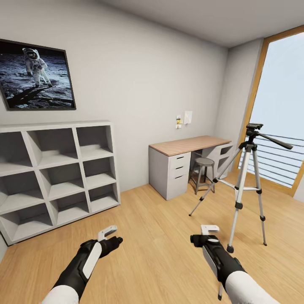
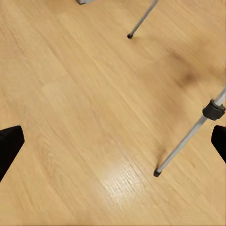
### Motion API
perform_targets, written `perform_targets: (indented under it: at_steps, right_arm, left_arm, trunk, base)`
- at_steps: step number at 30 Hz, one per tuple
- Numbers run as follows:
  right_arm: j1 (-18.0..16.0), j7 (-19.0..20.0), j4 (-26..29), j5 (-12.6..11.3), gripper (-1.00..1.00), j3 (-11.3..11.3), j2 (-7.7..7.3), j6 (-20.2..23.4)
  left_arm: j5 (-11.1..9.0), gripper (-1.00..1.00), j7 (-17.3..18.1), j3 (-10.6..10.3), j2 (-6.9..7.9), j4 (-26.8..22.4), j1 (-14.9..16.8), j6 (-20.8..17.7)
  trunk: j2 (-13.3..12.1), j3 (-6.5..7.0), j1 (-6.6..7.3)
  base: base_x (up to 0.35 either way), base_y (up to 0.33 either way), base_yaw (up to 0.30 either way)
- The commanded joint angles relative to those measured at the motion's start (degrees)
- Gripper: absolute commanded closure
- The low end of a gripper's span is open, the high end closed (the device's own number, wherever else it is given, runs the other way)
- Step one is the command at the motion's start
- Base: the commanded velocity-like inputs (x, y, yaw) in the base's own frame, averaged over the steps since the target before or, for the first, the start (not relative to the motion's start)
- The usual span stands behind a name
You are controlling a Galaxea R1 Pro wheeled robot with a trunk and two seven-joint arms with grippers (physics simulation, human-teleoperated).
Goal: Attach the digital camera to the camera tripod in the bedroom.
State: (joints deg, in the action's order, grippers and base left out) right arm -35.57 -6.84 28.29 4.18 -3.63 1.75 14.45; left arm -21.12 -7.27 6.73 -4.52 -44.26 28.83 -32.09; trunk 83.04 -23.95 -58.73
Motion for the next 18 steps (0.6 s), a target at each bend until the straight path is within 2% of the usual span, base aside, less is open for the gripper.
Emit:
perform_targets:
  at_steps: [1, 6, 7, 8, 9, 14, 18]
  right_arm:
    - [-0.5, 0.2, 0.3, 0.5, -1.00, -0.3, 0.66, 0.7]
    - [-1.1, 0.5, 0.5, 0.4, -1.00, -0.3, 1.51, 1.4]
    - [-1.3, 0.9, 0.9, 0.6, -1.00, 0.1, 1.83, 1.3]
    - [-1.3, 0.9, 1.0, 0.7, -1.00, 0.1, 1.89, 1.3]
    - [-1.3, 1.0, 1.1, 0.8, -1.00, 0.1, 2.01, 1.3]
    - [-1.3, 1.1, 1.3, 0.9, -1.00, 0.2, 2.22, 1.7]
    - [-1.3, 1.1, 1.4, 1.0, -1.00, 0.1, 2.31, 1.8]
  left_arm:
    - [-0.5, -1.00, -0.4, 0.1, -0.69, 0.2, 0.6, -0.2]
    - [0.0, -1.00, -0.7, -0.9, -1.46, 0.2, 1.3, -0.1]
    - [2.0, -1.00, -0.9, -5.0, -1.73, 0.6, 1.6, -0.1]
    - [2.6, -1.00, -1.0, -6.3, -1.76, 0.7, 1.6, -0.1]
    - [3.8, -1.00, -1.1, -9.1, -1.84, 0.9, 1.6, -0.1]
    - [5.8, -1.00, -1.3, -15.9, -2.05, 0.8, 1.6, 0.1]
    - [5.6, -1.00, -1.3, -17.9, -2.41, 0.6, 1.7, 0.2]
  trunk:
    - [0.0, -0.07, 0.00]
    - [0.0, -0.07, 0.00]
    - [0.0, -0.07, 0.00]
    - [0.0, -0.07, 0.00]
    - [0.0, -0.07, 0.00]
    - [0.0, -0.07, 0.00]
    - [0.0, -0.07, 0.00]
  base:
    - [0.000, 0.000, 0.000]
    - [0.000, 0.000, 0.000]
    - [0.000, 0.000, 0.000]
    - [0.000, 0.000, 0.000]
    - [0.000, 0.000, 0.000]
    - [0.000, 0.000, 0.000]
    - [0.000, 0.000, 0.000]
